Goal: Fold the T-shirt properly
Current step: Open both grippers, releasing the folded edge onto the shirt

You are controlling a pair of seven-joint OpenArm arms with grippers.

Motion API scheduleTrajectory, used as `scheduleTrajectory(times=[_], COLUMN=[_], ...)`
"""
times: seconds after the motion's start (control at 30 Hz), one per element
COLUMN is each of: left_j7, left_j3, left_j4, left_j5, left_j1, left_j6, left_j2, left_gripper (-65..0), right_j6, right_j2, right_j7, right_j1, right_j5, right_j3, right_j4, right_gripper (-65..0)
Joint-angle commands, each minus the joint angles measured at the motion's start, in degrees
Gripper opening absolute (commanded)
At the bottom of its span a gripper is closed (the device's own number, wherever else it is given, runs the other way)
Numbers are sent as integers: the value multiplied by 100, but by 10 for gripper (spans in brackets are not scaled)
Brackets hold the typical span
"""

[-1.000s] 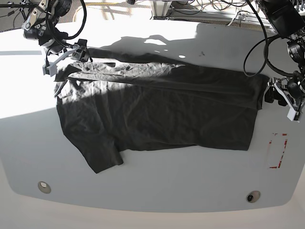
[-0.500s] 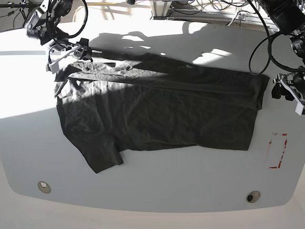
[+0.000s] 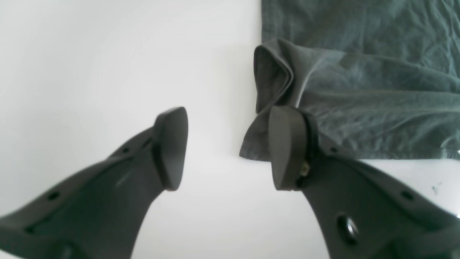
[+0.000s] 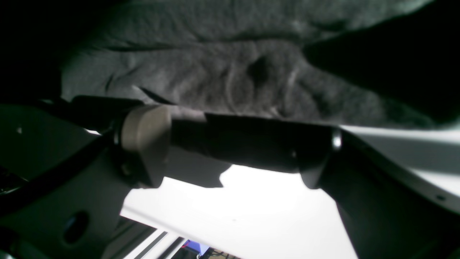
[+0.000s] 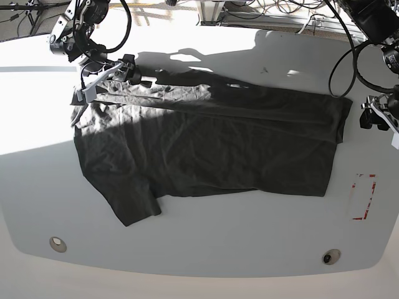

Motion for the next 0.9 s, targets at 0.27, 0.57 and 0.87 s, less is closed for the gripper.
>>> scheduleTrajectory(times=[0.27, 0.57, 0.87], left_j7=[-124, -133, -141], left_j3=[-114, 61, 510], left_j4=[53, -325, -1213], left_j5=[-71, -80, -80], left_j1=[-105, -184, -386], left_j6=[8, 280, 623], left_j2=[-123, -88, -97], left_gripper=[-318, -312, -312], right_j6=[-28, -2, -2], right_j2=[-33, -33, -33], right_j7=[-270, -270, -279], right_j1=[-175, -193, -334], right_j5=[-188, -188, -188], right_j3=[-5, -22, -31], right_j4=[-18, 79, 553], right_gripper=[-496, -650, -650])
